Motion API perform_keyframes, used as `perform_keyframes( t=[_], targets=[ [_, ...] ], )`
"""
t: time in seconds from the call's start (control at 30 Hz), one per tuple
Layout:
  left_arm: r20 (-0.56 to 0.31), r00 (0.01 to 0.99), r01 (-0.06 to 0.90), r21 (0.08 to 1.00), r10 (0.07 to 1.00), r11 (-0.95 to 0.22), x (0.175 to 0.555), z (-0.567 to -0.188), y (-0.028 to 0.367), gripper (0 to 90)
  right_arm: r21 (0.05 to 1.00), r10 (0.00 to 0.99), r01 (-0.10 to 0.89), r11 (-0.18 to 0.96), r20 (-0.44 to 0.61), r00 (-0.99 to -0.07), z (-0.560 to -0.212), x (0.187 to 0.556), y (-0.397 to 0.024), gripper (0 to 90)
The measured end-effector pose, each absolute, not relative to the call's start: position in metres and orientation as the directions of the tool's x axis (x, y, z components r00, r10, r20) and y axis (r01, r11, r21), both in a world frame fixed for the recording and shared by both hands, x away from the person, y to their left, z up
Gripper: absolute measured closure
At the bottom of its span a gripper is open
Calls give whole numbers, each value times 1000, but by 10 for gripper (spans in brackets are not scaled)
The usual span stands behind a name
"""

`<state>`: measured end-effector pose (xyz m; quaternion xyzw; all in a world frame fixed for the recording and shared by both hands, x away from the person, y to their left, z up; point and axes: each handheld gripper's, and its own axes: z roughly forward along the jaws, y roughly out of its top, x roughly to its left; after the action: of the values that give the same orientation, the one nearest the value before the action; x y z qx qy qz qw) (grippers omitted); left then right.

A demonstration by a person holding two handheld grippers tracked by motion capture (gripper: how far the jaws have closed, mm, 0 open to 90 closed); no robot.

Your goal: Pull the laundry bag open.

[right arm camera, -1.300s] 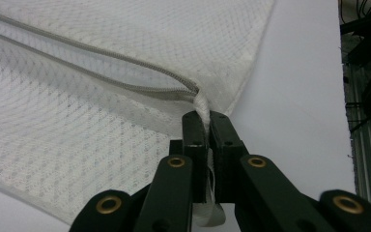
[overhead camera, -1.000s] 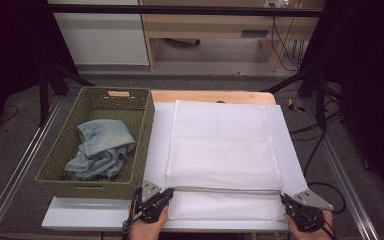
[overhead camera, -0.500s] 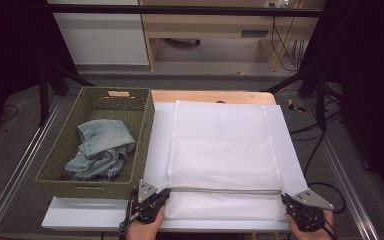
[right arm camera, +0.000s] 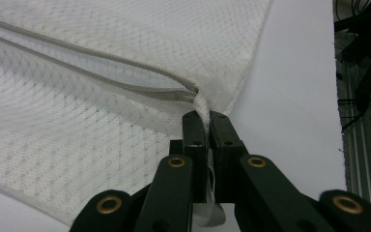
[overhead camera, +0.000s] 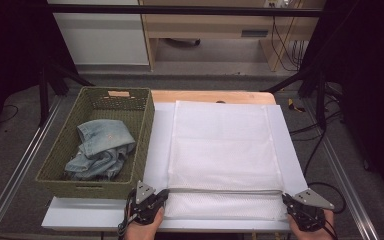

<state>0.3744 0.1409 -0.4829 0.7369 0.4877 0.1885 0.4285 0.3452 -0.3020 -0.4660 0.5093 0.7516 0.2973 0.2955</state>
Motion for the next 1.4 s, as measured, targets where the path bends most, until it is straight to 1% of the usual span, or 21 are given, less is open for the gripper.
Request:
perform_keyframes(
  t=[0.53,0.7,0.93,1.07,1.13,1.17,1.2,1.23,1.33,1.4],
  targets=[
    [-136,446,562,812,885,-159,375,-484,145,867,743,946,603,289,-124,-300,-468,346,-306,870],
    [-126,450,558,812,884,-168,377,-485,146,867,739,943,604,298,-131,-305,-468,347,-307,870],
    [-138,445,569,806,885,-161,378,-487,145,867,733,941,606,308,-142,-306,-469,348,-306,870],
    [-128,448,568,805,885,-171,376,-486,143,857,734,943,609,301,-135,-304,-469,348,-306,851],
    [-132,452,560,811,882,-166,374,-484,142,823,751,947,595,286,-126,-296,-467,346,-305,799],
    [-137,458,562,811,879,-167,374,-484,141,791,761,948,586,278,-121,-293,-466,345,-305,757],
    [-134,465,558,812,875,-172,373,-483,140,781,773,949,572,273,-120,-290,-464,344,-305,702],
    [-126,470,551,816,874,-178,373,-482,138,781,773,949,572,273,-120,-290,-464,344,-305,702],
    [-117,489,539,820,865,-194,371,-480,133,733,790,953,556,259,-116,-279,-462,343,-304,599],
    [-136,513,533,825,848,-190,371,-477,130,717,800,955,544,254,-119,-271,-460,342,-304,534]
  ],
)
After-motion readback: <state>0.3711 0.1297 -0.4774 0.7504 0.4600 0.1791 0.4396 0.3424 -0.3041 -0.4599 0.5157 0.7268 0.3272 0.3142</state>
